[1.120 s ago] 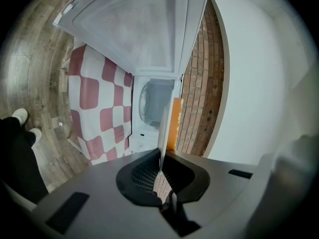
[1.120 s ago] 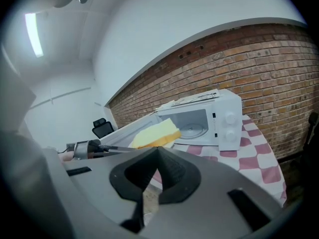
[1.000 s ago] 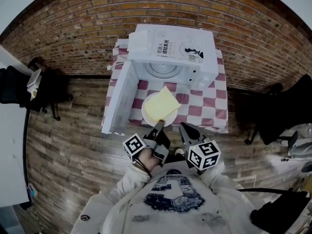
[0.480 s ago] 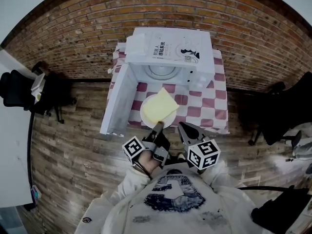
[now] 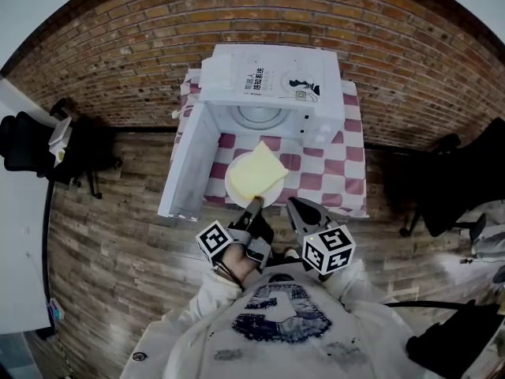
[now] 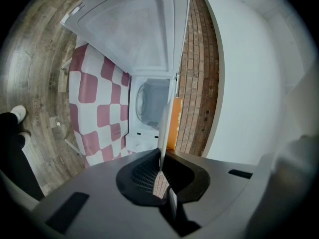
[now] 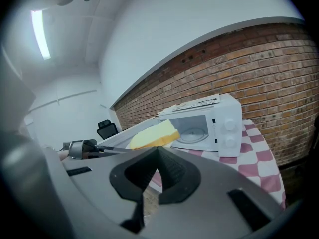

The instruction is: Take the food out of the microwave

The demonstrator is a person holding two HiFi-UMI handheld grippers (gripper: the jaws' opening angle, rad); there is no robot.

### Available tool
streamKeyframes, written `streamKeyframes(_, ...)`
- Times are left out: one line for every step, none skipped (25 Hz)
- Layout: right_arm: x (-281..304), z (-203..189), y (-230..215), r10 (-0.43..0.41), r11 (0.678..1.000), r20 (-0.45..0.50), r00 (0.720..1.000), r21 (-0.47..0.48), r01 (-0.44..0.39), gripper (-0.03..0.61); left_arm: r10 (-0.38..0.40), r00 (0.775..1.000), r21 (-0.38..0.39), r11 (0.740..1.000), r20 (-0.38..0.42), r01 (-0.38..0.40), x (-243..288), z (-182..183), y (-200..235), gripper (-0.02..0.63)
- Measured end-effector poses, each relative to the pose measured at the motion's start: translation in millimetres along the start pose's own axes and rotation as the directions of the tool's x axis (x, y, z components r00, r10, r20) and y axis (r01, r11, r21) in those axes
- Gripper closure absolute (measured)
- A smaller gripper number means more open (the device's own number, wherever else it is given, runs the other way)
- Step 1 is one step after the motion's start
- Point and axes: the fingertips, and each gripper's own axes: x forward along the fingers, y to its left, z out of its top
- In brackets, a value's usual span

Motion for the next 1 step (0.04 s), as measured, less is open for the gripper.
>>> streamKeyframes(0.3, 0.1, -0.1, 0.0, 1.0, -0.001, 1.0, 0.0, 0.0, 0.566, -0.001, 1.0, 0.0, 1.0, 0.0, 0.001, 0.2, 0.3, -0.3, 0.592)
